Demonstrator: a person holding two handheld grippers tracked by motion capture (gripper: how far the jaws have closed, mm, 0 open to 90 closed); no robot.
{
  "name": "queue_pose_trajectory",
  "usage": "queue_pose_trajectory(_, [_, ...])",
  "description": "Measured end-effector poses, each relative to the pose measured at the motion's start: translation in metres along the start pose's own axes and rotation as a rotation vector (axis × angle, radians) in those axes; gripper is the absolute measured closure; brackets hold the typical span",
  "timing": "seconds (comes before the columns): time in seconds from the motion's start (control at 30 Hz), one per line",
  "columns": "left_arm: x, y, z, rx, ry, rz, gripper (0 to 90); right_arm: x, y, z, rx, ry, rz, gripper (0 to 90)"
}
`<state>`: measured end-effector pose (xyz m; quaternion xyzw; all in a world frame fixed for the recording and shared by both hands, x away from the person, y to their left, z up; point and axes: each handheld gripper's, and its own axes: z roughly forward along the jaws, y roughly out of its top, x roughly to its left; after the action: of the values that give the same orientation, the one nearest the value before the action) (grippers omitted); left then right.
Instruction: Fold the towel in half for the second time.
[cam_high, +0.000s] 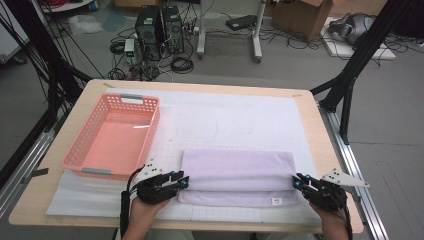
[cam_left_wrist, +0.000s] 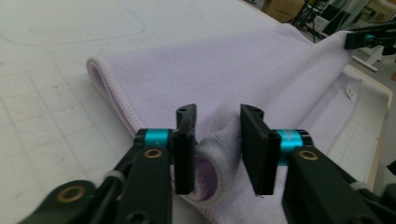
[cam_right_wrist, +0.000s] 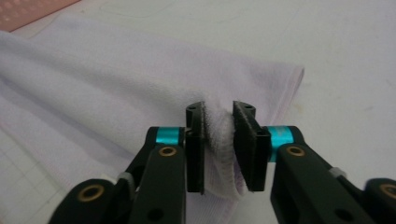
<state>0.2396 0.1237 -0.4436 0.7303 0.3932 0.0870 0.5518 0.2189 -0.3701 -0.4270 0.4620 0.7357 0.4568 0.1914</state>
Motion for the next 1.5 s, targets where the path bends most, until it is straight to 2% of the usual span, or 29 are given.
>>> queue_pose_trajectory(0.13, [-0.001, -0.003, -0.008, -0.016, 0.004, -0.038, 53.1, 0.002, -0.004, -0.011, -0.026, -0.008, 0.044, 58.8])
queue_pose_trajectory(0.23, [-0.002, -0.006, -0.009, -0.002, 0.0, -0.058, 50.2, 0.006, -0.006, -0.015, -0.026, -0.013, 0.047, 59.0])
queue_pose_trajectory(0.33, [-0.005, -0.009, -0.007, 0.018, 0.001, -0.047, 51.0, 0.006, -0.01, -0.012, 0.003, -0.02, 0.044, 62.8])
queue_pose_trajectory(0.4, [-0.008, -0.01, -0.005, 0.037, 0.013, -0.009, 60.9, 0.006, -0.011, -0.008, 0.017, -0.025, 0.028, 70.6])
queue_pose_trajectory(0.43, [-0.011, -0.01, -0.004, 0.047, 0.038, 0.029, 74.9, 0.005, -0.012, -0.007, 0.019, -0.029, 0.024, 75.9])
queue_pose_trajectory(0.47, [-0.012, -0.01, -0.003, 0.056, 0.047, 0.044, 80.6, 0.004, -0.012, -0.007, 0.026, -0.031, 0.021, 83.3])
queue_pose_trajectory(0.53, [-0.014, -0.01, -0.003, 0.05, 0.045, 0.045, 83.6, 0.002, -0.013, -0.008, 0.031, -0.035, 0.011, 86.9])
queue_pose_trajectory(0.63, [-0.015, -0.011, -0.011, 0.04, 0.031, 0.037, 83.6, 0.001, -0.017, -0.016, 0.038, -0.022, 0.016, 87.0])
queue_pose_trajectory(0.7, [-0.016, -0.014, -0.017, 0.04, 0.019, 0.028, 83.5, 0.0, -0.021, -0.021, 0.061, -0.011, 0.003, 86.3])
queue_pose_trajectory(0.77, [-0.017, -0.018, -0.02, 0.054, -0.003, 0.022, 80.4, 0.0, -0.026, -0.025, 0.087, -0.001, 0.008, 81.3])
queue_pose_trajectory(0.83, [-0.017, -0.019, -0.02, 0.054, -0.007, 0.018, 68.3, -0.001, -0.029, -0.031, 0.088, 0.008, 0.037, 72.6])
queue_pose_trajectory(0.9, [-0.02, -0.016, -0.022, 0.009, -0.004, 0.008, 53.0, -0.002, -0.027, -0.039, 0.034, 0.008, 0.06, 62.9])
queue_pose_trajectory(1.0, [-0.023, -0.013, -0.023, -0.037, -0.003, 0.006, 47.0, 0.001, -0.02, -0.046, -0.059, 0.025, 0.1, 58.9])
queue_pose_trajectory(1.07, [-0.024, -0.013, -0.022, -0.033, 0.0, 0.009, 46.4, 0.007, -0.018, -0.043, -0.064, 0.038, 0.08, 59.6])
queue_pose_trajectory(1.13, [-0.023, -0.015, -0.016, 0.003, 0.017, 0.017, 46.7, 0.013, -0.017, -0.034, -0.018, 0.041, 0.042, 61.3])
queue_pose_trajectory(1.2, [-0.021, -0.016, -0.013, 0.012, 0.038, 0.011, 46.7, 0.016, -0.019, -0.023, 0.031, 0.021, 0.014, 62.7])
queue_pose_trajectory(1.27, [-0.018, -0.016, -0.011, 0.009, 0.052, -0.001, 46.6, 0.016, -0.02, -0.017, 0.045, 0.01, 0.015, 62.7])
queue_pose_trajectory(1.4, [-0.011, -0.013, -0.008, -0.003, 0.072, -0.013, 44.6, 0.008, -0.015, -0.012, 0.014, -0.015, 0.043, 61.0])
queue_pose_trajectory(1.5, [-0.005, -0.008, -0.006, -0.019, 0.081, -0.028, 43.0, 0.001, -0.012, -0.005, 0.019, -0.032, 0.059, 60.1])
